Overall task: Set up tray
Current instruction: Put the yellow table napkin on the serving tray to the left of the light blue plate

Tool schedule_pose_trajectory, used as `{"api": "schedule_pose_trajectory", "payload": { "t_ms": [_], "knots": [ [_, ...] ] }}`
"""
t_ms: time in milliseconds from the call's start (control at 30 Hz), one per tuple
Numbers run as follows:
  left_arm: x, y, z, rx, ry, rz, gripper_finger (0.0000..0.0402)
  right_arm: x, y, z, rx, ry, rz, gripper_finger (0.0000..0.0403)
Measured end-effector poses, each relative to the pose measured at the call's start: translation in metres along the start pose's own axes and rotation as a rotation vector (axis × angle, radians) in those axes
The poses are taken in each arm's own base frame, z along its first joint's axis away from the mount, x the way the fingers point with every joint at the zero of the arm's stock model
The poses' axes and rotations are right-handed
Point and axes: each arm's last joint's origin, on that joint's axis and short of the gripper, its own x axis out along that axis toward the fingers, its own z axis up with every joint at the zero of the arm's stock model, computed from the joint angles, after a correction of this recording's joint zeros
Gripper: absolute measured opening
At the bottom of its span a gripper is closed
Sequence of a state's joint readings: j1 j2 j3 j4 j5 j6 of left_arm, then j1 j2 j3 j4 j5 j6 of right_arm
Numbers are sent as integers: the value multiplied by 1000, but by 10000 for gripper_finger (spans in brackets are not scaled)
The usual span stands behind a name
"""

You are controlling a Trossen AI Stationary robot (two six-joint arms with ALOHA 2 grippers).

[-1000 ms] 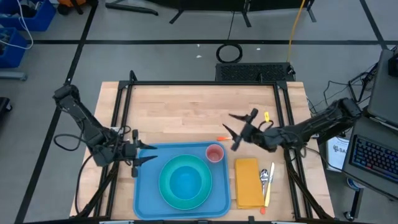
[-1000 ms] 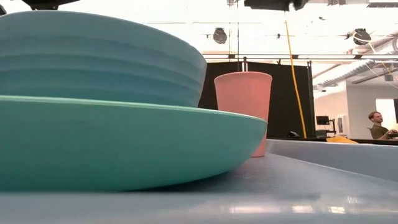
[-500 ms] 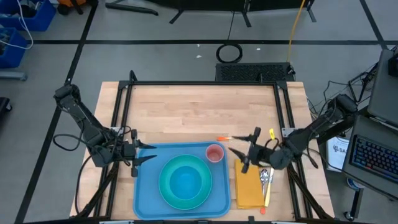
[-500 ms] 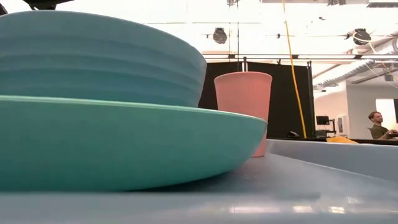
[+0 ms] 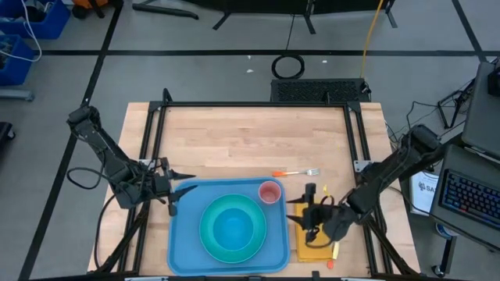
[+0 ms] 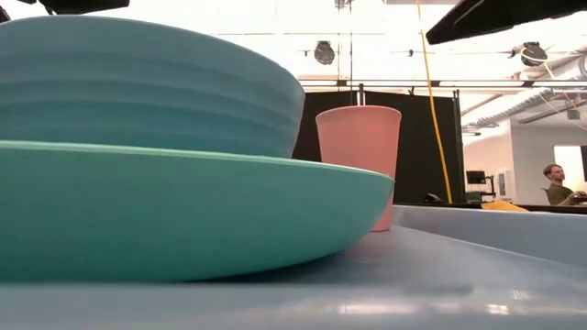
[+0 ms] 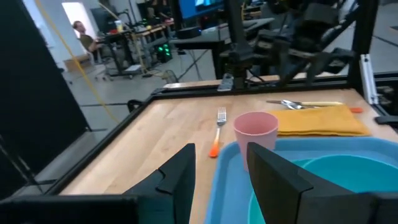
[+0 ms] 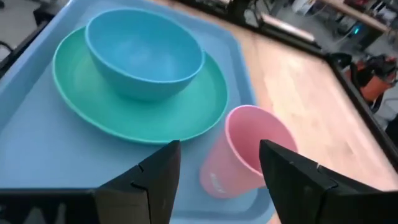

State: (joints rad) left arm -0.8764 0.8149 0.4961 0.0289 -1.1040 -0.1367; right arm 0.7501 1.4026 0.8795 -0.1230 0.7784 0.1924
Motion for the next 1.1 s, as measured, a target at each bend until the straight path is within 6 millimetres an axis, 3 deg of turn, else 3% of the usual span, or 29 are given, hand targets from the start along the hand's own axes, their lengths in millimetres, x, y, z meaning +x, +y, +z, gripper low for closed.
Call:
{"api": "schedule_pose_trajectory", "payload": {
  "t_ms": [200,433,867,1100],
  "knots": [
    [0,1,0,27,-5,45,150,-2,10,26,35,178,29,210],
    [0,1,1,62,-8,52,150,3,24,44,191,325,154,210],
    [0,1,11,78,-59,50,150,20,55,24,487,656,340,210],
    [0,1,10,81,-56,47,150,24,78,17,587,697,396,210]
  ]
}}
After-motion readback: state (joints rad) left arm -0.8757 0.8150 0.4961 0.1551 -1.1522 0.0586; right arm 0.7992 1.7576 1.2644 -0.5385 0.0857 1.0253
